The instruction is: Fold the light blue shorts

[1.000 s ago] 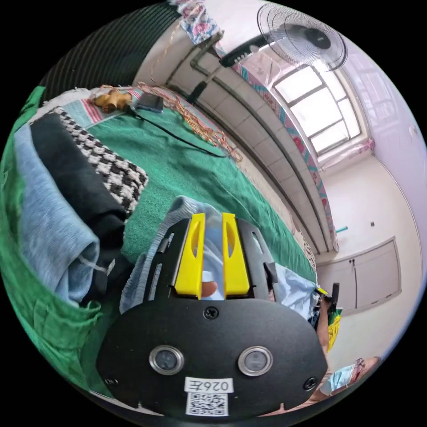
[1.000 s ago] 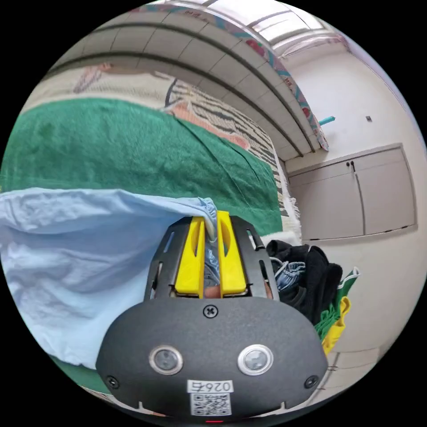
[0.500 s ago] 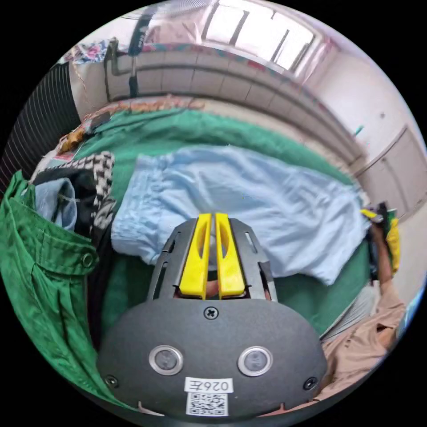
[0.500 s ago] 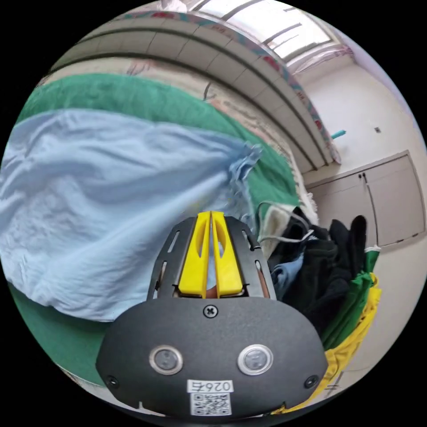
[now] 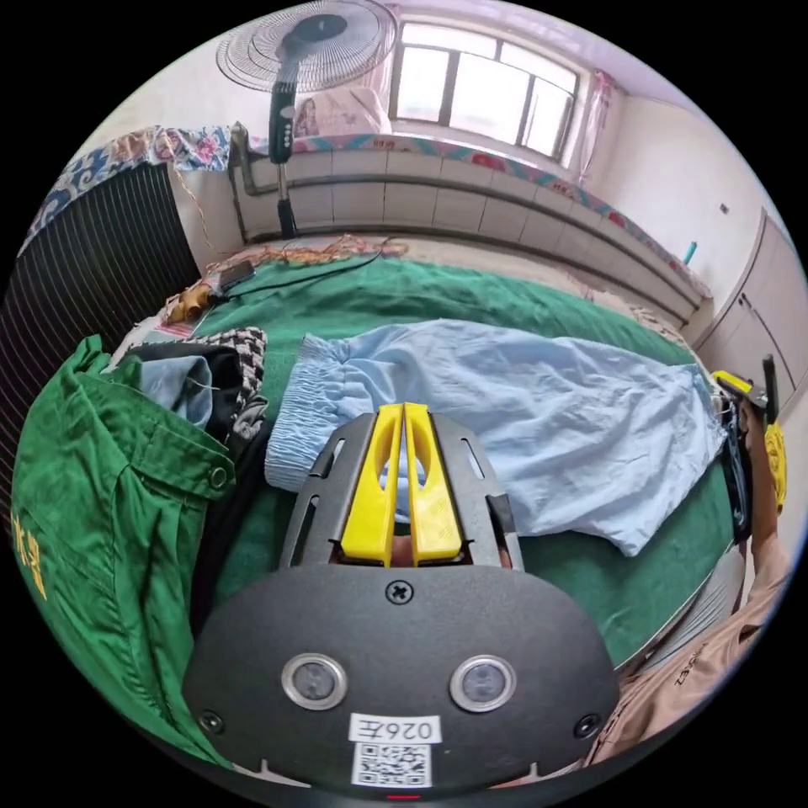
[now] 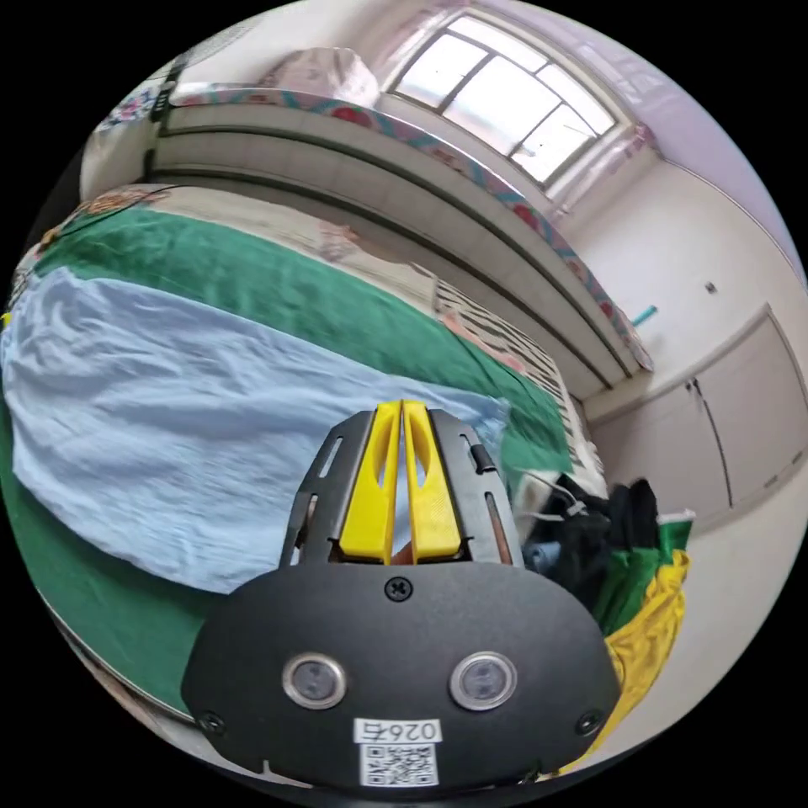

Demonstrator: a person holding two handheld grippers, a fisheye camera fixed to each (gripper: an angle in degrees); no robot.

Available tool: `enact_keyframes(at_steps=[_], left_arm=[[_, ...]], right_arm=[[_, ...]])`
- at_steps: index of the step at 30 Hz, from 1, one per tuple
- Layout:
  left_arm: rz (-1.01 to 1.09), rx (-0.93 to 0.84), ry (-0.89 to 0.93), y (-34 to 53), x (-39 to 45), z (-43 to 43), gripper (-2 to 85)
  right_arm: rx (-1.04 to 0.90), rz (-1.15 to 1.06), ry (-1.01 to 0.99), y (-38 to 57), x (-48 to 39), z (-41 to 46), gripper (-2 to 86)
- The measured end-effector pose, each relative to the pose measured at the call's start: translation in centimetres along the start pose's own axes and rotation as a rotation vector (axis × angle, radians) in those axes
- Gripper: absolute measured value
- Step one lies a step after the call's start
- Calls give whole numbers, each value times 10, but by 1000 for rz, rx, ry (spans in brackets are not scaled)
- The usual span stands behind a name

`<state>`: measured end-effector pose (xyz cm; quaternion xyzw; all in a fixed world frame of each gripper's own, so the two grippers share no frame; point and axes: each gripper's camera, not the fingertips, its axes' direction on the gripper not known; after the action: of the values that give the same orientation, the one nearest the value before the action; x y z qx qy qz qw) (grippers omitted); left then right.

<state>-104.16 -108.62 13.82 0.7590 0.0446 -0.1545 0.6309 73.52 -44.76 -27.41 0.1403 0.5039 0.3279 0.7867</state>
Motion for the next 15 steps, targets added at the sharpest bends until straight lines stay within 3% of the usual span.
enact_keyframes(at_steps=[4, 8, 11, 13, 15], left_arm=[[-15, -192, -116, 9, -1, 50, -8], [-39, -111, 18, 40, -6, 28, -9], [-61, -99, 74, 48, -4, 18, -10], [-67, -86, 101, 51, 0, 9, -10], [-70, -62, 102, 57, 8, -6, -10]], right_arm=[[47, -142, -212, -45, -106, -14, -13], [33, -227, -467, -87, -207, 0, -15], [-61, -298, -541, -106, -267, 36, -15], [-106, -292, -513, -107, -269, 58, -15], [-118, -129, -582, -100, -226, 59, -15]])
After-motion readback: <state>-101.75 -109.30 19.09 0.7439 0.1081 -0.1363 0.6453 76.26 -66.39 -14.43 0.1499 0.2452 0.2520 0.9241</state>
